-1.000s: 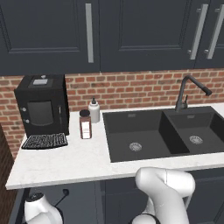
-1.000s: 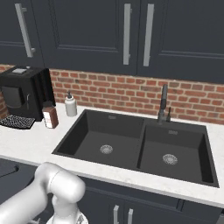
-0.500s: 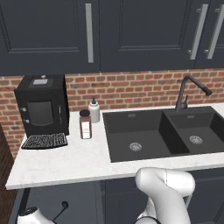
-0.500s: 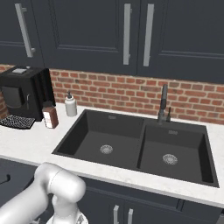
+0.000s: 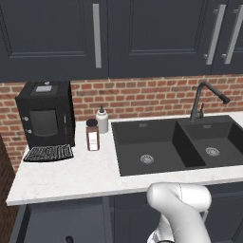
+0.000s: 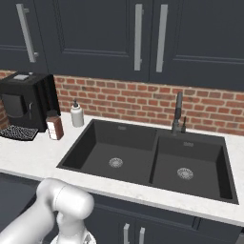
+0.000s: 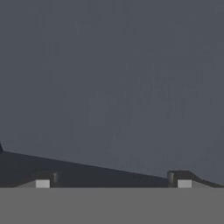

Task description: Pick the ladle from the drawer and place it on the counter.

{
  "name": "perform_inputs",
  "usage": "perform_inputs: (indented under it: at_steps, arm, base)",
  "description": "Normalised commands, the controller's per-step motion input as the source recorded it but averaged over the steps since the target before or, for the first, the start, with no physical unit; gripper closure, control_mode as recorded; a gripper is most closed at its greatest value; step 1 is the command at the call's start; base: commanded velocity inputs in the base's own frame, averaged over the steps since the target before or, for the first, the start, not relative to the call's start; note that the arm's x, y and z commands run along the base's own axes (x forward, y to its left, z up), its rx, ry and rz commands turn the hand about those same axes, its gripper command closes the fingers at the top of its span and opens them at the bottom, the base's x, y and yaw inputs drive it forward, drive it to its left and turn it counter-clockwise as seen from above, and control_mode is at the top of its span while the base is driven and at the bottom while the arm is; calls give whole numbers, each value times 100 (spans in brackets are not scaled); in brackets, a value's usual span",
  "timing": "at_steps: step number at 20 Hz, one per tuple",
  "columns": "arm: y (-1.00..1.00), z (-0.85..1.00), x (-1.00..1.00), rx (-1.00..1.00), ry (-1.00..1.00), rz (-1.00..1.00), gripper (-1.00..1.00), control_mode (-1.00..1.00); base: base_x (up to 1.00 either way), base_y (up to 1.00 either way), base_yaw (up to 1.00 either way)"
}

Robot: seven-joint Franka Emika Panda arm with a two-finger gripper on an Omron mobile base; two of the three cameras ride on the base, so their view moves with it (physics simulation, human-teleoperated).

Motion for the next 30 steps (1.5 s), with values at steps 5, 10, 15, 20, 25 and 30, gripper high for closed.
perform_inputs:
  at_steps: [5,10,15,20,25,30]
  arm:
    - [23,0,-70,0,0,0,-100,-100]
    - [13,0,-40,0,0,0,-100,-100]
    - [0,0,-9,0,0,0,-100,-100]
    - [-1,0,16,0,0,0,-100,-100]
    - [-25,31,63,5,-1,0,-100,-100]
    - [-49,57,77,8,-9,0,-100,-100]
  base:
    - [0,0,0]
    - [0,0,0]
    - [0,0,0]
    - [0,0,0]
    - [0,0,0]
    - [0,0,0]
